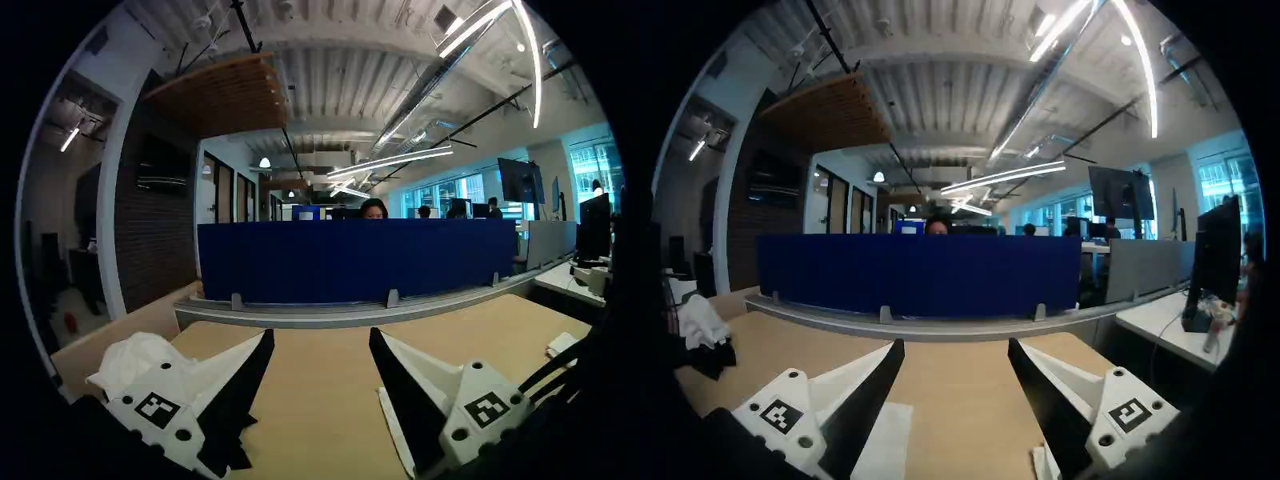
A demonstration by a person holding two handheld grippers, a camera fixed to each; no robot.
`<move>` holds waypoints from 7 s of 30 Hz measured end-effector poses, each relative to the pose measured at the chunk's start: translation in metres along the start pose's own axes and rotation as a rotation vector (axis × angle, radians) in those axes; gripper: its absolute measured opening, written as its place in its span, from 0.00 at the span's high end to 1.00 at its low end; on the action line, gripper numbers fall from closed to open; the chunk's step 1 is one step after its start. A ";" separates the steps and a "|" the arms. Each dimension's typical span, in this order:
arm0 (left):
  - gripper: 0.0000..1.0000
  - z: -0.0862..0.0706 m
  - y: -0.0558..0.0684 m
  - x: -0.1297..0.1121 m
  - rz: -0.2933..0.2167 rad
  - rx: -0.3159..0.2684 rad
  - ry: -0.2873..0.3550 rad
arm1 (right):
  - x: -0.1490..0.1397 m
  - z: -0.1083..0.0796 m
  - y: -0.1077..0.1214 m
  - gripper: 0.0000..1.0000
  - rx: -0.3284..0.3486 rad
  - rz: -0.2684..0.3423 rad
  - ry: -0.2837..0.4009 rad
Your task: Fold towel
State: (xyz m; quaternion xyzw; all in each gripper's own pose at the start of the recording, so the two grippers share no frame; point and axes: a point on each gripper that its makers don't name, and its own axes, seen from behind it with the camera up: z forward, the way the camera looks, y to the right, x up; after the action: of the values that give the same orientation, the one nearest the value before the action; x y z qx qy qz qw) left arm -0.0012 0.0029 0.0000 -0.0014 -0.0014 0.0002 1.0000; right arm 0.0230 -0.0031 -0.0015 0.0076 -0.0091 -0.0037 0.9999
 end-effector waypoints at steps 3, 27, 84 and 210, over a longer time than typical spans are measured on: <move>0.12 0.000 0.015 -0.007 0.005 -0.018 -0.018 | 0.005 0.001 -0.002 0.00 0.018 -0.013 -0.021; 0.12 -0.020 0.075 -0.049 0.083 -0.316 -0.253 | -0.042 -0.024 -0.071 0.00 0.405 -0.197 -0.349; 0.12 -0.047 0.135 -0.253 0.238 -0.534 -0.661 | -0.255 -0.067 -0.081 0.00 0.537 -0.311 -0.737; 0.91 -0.100 0.163 -0.173 -0.008 -0.490 -0.791 | -0.168 -0.111 -0.087 0.84 0.628 -0.140 -0.746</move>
State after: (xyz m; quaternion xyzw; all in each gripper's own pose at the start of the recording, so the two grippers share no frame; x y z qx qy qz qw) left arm -0.1737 0.1652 -0.1009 -0.2375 -0.3826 -0.0035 0.8929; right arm -0.1433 -0.0873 -0.1166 0.3073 -0.3665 -0.0706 0.8754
